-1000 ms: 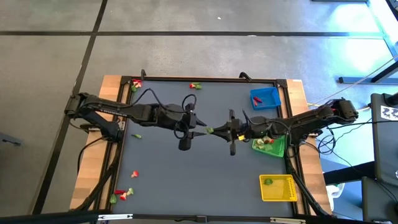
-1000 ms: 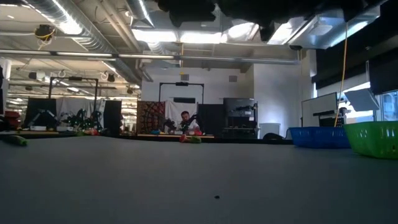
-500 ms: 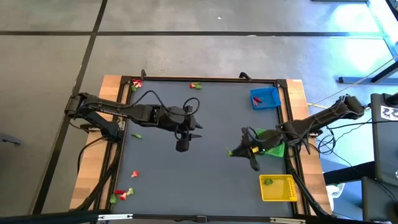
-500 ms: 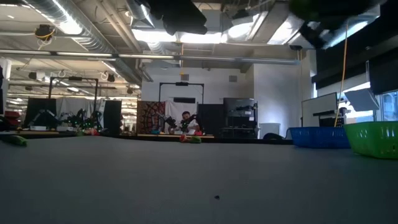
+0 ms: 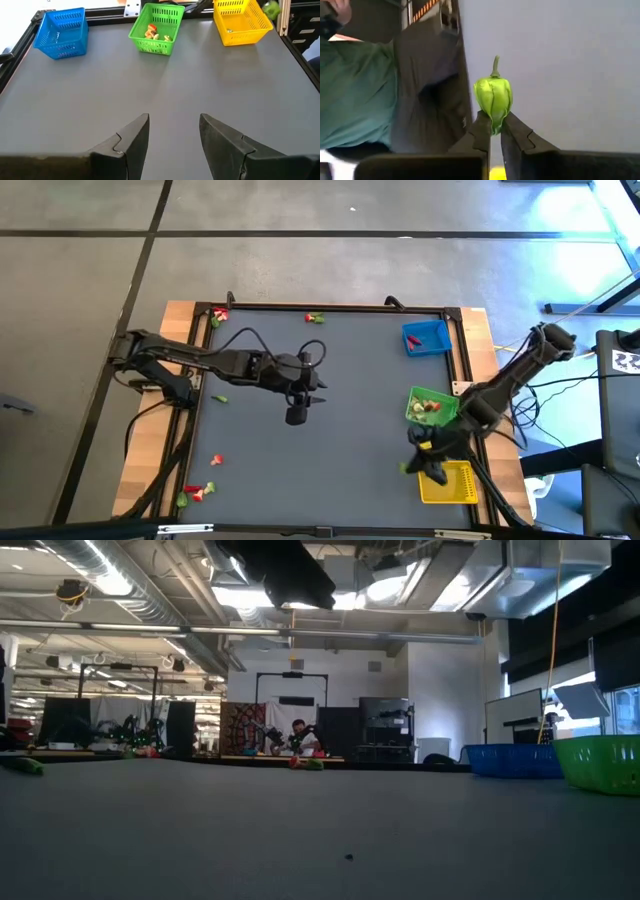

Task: Sort produce into baskets
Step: Put the green capsicum into the yellow basket

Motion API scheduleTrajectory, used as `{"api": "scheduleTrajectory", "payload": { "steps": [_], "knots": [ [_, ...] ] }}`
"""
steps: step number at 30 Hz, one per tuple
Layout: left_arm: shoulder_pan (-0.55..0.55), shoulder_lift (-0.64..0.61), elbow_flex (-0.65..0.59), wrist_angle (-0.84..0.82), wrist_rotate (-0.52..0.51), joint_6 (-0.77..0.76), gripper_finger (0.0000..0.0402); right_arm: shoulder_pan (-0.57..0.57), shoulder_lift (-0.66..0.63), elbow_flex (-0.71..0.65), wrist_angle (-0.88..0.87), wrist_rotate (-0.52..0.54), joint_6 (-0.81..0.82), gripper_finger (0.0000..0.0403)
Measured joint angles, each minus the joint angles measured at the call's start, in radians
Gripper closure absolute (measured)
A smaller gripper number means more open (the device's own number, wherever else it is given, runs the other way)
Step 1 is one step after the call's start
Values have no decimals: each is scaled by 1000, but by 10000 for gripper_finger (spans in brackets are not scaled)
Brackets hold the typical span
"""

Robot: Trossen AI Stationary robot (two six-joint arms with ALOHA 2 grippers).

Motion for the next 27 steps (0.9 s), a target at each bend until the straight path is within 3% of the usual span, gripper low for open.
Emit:
{"api": "scheduleTrajectory", "payload": {
  "steps": [13, 27],
  "knots": [
    [1, 24, 0, -1, -2, 3, 230, 262, 1, -1, -307, -4, 584, 384],
    [1, 24, 0, -1, -3, 3, 230, 344, 125, -1, -347, -80, 720, 377]
  ]
}}
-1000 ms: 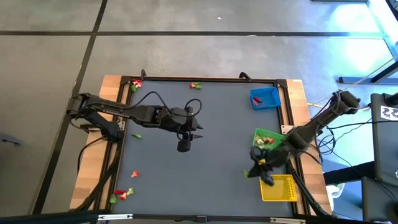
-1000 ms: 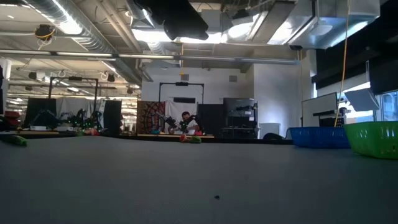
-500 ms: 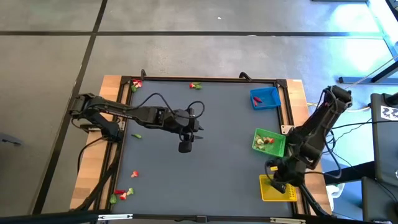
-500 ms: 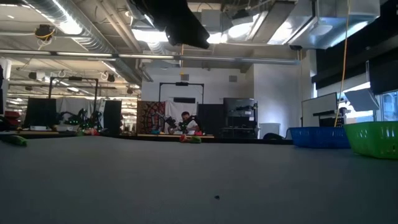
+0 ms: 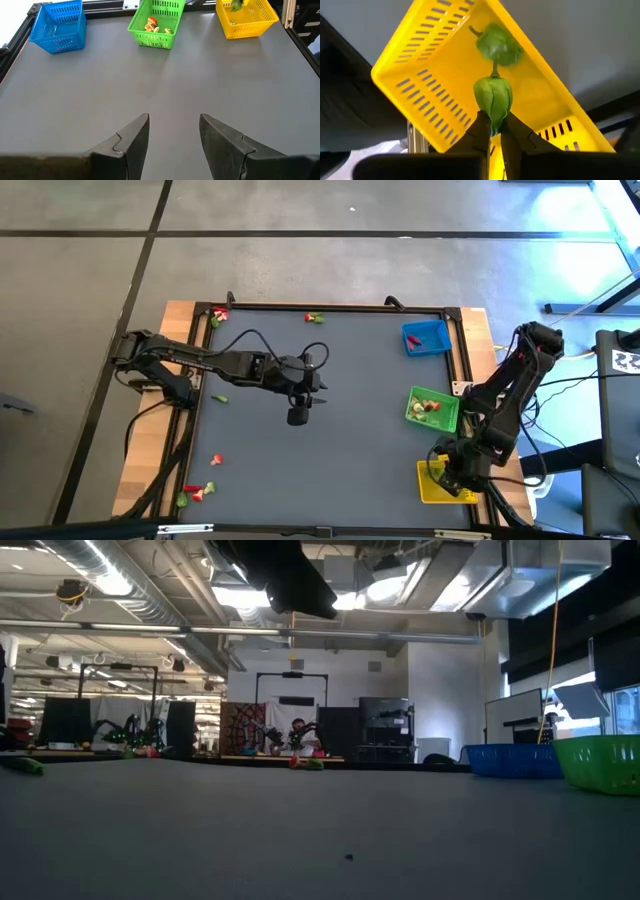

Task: Sort produce into baskets
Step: Put the green capsicum into the yellow basket, then put the green chili pepper into the blue basket

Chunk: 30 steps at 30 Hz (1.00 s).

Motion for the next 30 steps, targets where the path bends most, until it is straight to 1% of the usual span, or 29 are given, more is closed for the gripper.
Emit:
{"api": "scheduleTrajectory", "payload": {
  "steps": [2, 5, 8, 10, 12, 15, 18, 20, 24, 27, 30],
  "knots": [
    [0, 0, 0, 0, 0, 0, 230, -1, 11, 0, -15, 0, 0, 359],
    [0, 0, 0, 0, 0, -2, 231, -1, 28, 0, -14, -5, 2, 313],
    [0, 0, 0, 0, 0, -1, 231, -1, 27, 0, -6, -44, 1, 264],
    [0, 0, 0, 0, 0, 0, 231, -11, 19, 0, 1, -74, 1, 238],
    [0, 0, 0, 0, 0, 0, 231, -29, 9, 9, 7, -89, -2, 219],
    [0, 0, 0, 0, 0, 5, 231, -59, -21, 42, 7, -67, -24, 202],
    [0, 0, 0, 0, 0, 6, 231, -109, -46, 78, 8, 2, -79, 199],
    [0, 0, 0, 0, 0, 6, 231, -141, -56, 103, 10, 86, -146, 200],
    [0, -2, 0, -18, 0, 6, 231, -211, -57, 128, 30, 270, -344, 200],
    [0, -24, 0, -98, 0, -14, 231, -262, -54, 129, 83, 405, -501, 200],
    [-1, -51, 0, -197, 0, -61, 231, -308, -52, 129, 112, 479, -633, 200]
  ]
}}
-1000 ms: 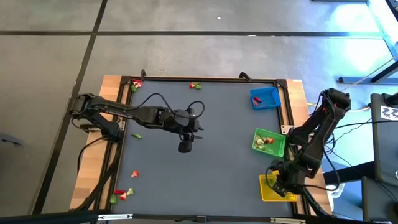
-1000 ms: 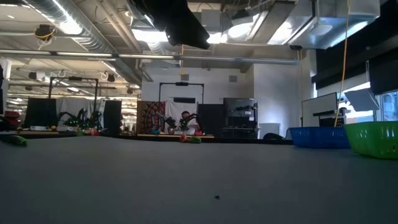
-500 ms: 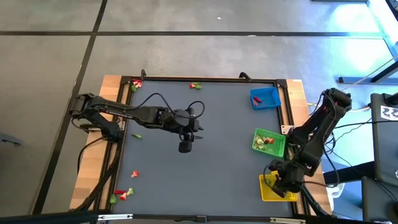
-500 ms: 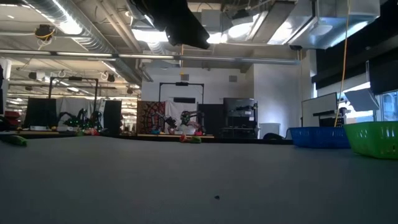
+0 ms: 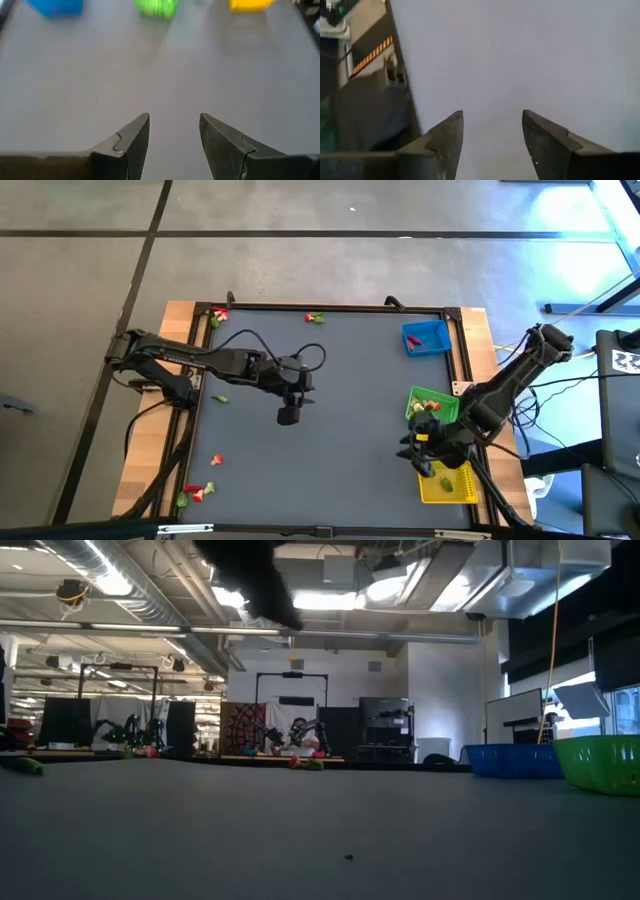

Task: Sort produce into baskets
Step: Put the green chili pepper into the blue basket

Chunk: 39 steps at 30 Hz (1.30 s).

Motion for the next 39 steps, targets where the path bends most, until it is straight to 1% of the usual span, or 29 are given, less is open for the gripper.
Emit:
{"api": "scheduleTrajectory", "payload": {
  "steps": [6, 9, 16, 22, 27, 30, 33, 36, 39],
  "knots": [
    [0, -21, 0, -260, 0, -96, 231, -84, 16, 0, 11, 99, -167, 200],
    [0, -19, 0, -416, 0, -142, 231, -116, 34, 0, 10, 125, -227, 200],
    [-1, -19, 0, -668, -17, -277, 231, -180, 108, 0, 13, 159, -315, 200],
    [0, -19, -61, -792, -27, -363, 231, -186, 183, 0, 20, 160, -343, 200],
    [1, -19, -150, -854, -19, -410, 231, -186, 228, 0, 30, 161, -347, 200],
    [17, -18, -213, -856, -8, -423, 231, -186, 247, 0, 50, 163, -363, 200],
    [45, -18, -266, -862, 31, -436, 231, -186, 257, 0, 67, 166, -377, 200],
    [72, -18, -302, -858, 62, -438, 231, -186, 257, 0, 68, 170, -379, 200],
    [95, -18, -330, -854, 63, -438, 231, -186, 257, 0, 69, 188, -379, 200]
  ]
}}
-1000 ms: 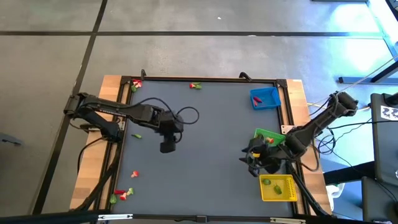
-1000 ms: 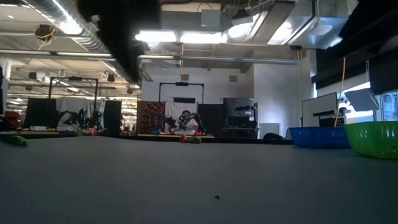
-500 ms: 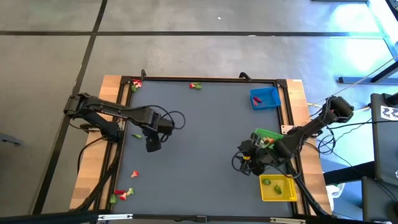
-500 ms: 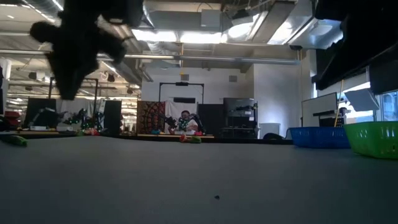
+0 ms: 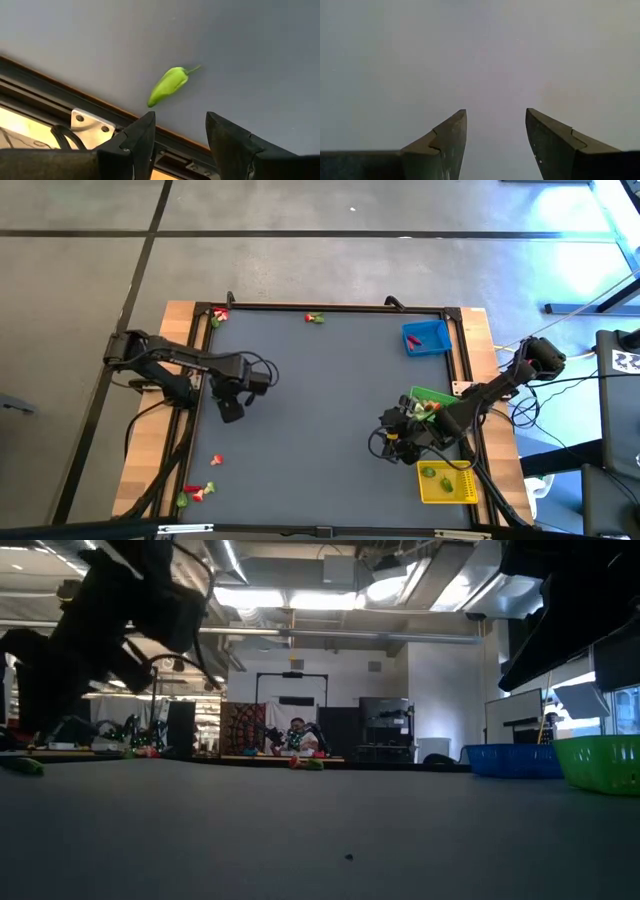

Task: Sort produce into baskets
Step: Put the green chili pepper into the blue basket

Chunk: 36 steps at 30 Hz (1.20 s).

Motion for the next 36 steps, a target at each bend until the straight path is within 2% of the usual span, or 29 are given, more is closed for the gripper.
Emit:
{"api": "scheduleTrajectory", "payload": {
  "steps": [8, 16, 21, 28, 36],
  "knots": [
    [48, 1, -57, 79, 0, 6, 231, 0, 0, 0, 0, 0, 0, 200],
    [57, 70, -88, 108, -2, 85, 231, 0, 0, 0, -1, 0, 0, 200],
    [57, 123, -93, 134, -64, 120, 237, 0, 0, 0, -2, 0, 0, 200],
    [48, 169, -91, 190, -62, 299, 279, 0, 0, 0, -4, 0, 0, 200],
    [51, 178, -86, 191, -41, 308, 356, 0, -1, 0, -3, -2, 0, 200]
  ]
}}
